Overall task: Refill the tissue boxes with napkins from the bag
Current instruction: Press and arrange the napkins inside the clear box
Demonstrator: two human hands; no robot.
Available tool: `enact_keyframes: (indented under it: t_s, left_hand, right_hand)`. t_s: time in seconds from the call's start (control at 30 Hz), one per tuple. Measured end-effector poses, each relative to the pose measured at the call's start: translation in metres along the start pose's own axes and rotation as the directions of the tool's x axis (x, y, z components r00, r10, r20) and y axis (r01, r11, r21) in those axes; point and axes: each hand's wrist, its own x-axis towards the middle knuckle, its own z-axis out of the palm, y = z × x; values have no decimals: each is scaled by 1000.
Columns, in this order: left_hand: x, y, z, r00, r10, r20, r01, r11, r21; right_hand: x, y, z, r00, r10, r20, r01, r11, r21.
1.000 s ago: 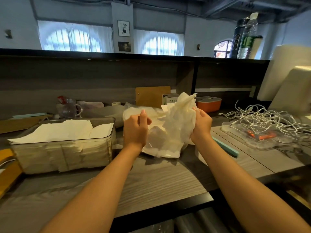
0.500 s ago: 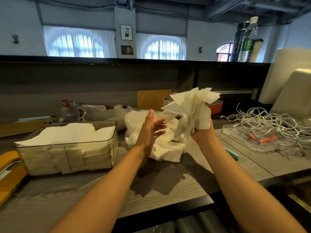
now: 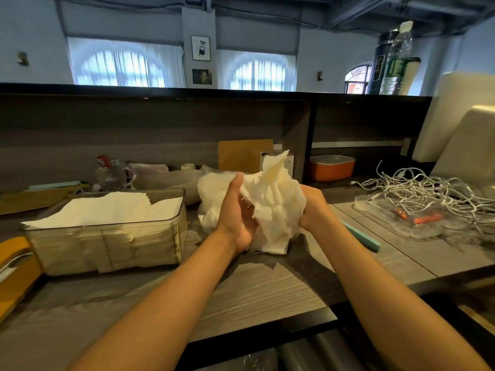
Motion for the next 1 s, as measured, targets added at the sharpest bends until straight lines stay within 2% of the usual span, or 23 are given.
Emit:
enact_keyframes:
  t_s: [0.07,0.2,0.37,0.6,0.77,0.9,1.0]
  left_hand:
    - [2,-3,1,1000,10,-9,-9,998,61]
    - [10,-11,-1,981,27,-191,19,972,235]
    - [11,-14,1,991,-49,-124,87,946,313]
    - [17,-18,-2,987,-84,-135,124,940,317]
    - [31,-21,-12,974,-31,-223,91,961,262]
    - [32,-8,-14,969,70,-237,-16,974,226]
    - [31,-7,-18,951,151,-271,-87,968,234]
  right_hand:
    - [-1,2,2,1000,23,-3,-23,999,33]
    - [-3,4,5,999,-32,25,34,997,-75]
    - [-7,12,11,978,-204,46,209,962,-176]
    - [-6,21,24,936,-342,80,348,874,-338]
    - [-5,19,24,922,-355,156,379,911,-164]
    - [-7,7,15,832,-537,136,549,833,-66]
    - [-11,7,11,684,-721,114,728,664,-169]
